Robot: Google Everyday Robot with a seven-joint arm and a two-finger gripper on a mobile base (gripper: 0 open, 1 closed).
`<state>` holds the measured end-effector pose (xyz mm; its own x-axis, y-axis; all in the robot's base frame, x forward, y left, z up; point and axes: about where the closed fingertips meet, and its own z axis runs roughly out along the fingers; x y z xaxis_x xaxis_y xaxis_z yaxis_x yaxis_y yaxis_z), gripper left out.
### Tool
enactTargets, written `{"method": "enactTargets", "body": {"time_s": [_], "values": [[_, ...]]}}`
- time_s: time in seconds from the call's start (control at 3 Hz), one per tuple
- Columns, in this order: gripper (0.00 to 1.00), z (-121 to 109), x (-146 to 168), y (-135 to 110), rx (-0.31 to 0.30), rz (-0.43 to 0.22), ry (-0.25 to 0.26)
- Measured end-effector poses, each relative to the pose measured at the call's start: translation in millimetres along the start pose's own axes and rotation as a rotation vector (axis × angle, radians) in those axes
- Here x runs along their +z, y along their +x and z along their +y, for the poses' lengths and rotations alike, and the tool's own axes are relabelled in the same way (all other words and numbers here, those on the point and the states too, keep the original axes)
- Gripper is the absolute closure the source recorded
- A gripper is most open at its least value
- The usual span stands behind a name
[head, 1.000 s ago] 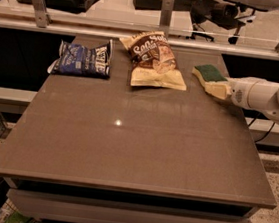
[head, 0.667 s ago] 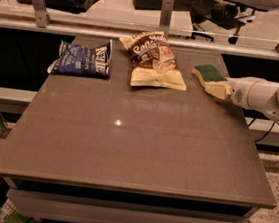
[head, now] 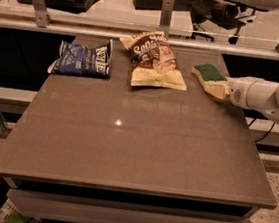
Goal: Move sponge near brown chip bag
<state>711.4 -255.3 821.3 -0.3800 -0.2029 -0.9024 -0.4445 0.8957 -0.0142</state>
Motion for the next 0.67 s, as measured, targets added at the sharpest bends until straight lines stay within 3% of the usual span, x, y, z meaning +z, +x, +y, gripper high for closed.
{"method": "enactTargets", "body": {"time_s": [0.33, 0.67], "values": [[0.00, 1.8, 1.7, 0.0, 0.000, 0.001, -0.004], [0.00, 1.9, 1.8, 0.0, 0.000, 0.001, -0.004]]}}
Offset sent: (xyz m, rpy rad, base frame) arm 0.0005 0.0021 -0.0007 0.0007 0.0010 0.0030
